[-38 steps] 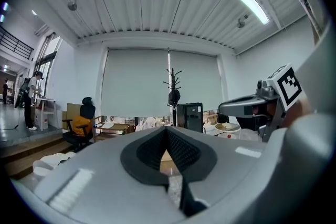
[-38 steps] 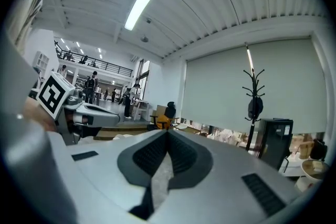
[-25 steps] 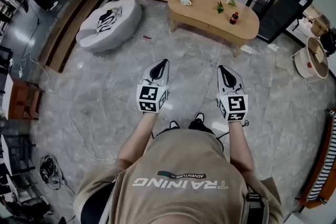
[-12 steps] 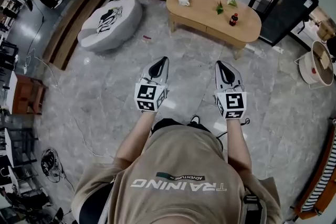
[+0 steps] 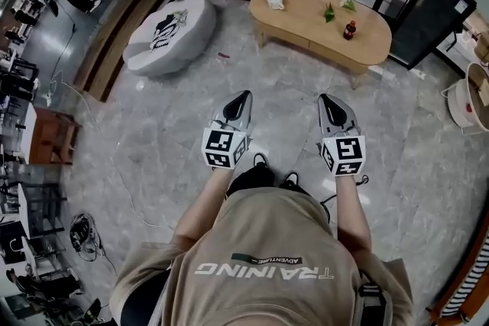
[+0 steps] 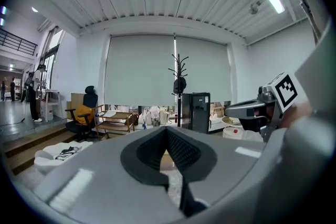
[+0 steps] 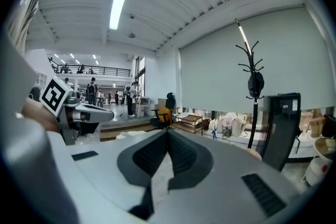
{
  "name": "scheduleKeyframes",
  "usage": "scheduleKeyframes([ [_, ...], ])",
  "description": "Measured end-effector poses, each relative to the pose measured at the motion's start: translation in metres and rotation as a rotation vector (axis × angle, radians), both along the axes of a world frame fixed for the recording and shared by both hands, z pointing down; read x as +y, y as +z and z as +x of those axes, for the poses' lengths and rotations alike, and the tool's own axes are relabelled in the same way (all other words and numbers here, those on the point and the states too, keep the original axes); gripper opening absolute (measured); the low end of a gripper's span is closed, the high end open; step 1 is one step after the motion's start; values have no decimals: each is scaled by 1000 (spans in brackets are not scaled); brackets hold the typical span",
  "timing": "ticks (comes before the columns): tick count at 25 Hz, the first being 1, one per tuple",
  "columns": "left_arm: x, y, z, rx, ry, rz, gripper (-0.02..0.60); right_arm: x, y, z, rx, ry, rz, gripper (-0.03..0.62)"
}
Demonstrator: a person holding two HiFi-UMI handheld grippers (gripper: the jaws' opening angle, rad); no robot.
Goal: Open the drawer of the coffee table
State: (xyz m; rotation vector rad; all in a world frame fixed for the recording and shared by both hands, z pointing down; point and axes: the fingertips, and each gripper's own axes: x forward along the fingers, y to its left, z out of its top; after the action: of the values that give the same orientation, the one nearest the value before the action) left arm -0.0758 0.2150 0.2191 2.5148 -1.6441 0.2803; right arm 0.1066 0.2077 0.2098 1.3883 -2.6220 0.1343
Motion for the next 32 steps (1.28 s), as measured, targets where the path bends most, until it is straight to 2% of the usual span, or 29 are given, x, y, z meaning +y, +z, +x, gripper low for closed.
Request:
scheduleKeyframes([
  [9,-55,6,-26,23,55,-6,6,-43,4,-35,64,8,-5,5],
  [14,-90,2,-42,36,100,0,6,-73,-2,-52,89,46,0,5],
  [22,-134,-8,-68,74,167,40,6,-108,-10,-82,107,87,20,5],
  [32,-171,14,-77,98,158,-27,6,-149,-2,-96,121,67,4,5],
])
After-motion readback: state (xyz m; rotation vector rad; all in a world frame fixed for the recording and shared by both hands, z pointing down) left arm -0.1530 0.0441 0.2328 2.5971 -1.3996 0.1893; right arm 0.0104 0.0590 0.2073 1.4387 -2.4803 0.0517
